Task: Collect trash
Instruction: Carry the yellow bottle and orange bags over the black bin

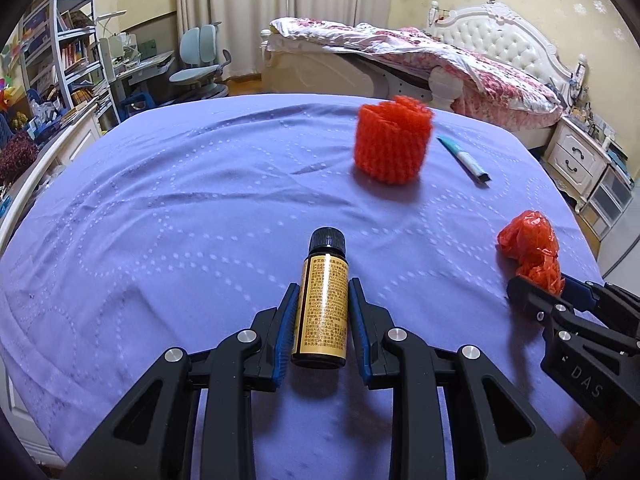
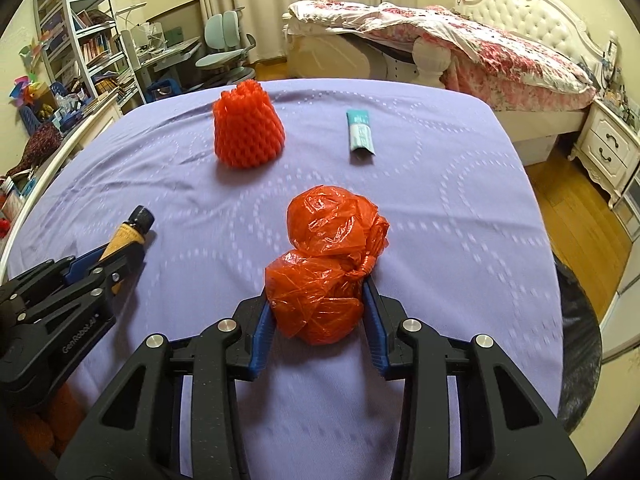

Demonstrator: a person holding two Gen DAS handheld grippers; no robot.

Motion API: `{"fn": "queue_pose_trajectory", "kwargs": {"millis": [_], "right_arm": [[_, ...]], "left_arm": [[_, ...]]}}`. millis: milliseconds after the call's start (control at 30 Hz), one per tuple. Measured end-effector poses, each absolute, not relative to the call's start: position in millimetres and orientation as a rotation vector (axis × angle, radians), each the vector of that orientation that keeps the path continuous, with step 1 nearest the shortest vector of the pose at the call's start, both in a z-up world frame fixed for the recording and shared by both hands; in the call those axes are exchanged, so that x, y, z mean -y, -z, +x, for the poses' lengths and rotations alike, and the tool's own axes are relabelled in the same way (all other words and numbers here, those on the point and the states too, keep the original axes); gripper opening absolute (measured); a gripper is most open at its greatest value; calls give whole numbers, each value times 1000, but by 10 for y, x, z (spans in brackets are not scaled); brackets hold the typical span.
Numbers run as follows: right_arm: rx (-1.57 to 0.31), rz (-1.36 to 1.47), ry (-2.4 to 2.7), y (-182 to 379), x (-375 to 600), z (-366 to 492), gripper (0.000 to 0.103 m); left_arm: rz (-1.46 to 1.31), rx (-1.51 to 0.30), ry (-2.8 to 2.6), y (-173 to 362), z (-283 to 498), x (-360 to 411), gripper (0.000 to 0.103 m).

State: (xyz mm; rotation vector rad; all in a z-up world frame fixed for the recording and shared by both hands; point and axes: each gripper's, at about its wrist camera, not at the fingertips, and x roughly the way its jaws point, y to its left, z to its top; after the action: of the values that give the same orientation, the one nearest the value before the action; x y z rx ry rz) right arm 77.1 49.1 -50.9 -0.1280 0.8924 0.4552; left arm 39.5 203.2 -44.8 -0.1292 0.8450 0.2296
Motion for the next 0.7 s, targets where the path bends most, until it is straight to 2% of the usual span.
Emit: {"fn": "queue_pose_trajectory", "kwargs": {"millis": [700], "right_arm": [[-825, -84, -387, 422, 365, 277, 38]], "left_arm": [[-66, -832, -121, 429, 190, -1157, 27]]}}
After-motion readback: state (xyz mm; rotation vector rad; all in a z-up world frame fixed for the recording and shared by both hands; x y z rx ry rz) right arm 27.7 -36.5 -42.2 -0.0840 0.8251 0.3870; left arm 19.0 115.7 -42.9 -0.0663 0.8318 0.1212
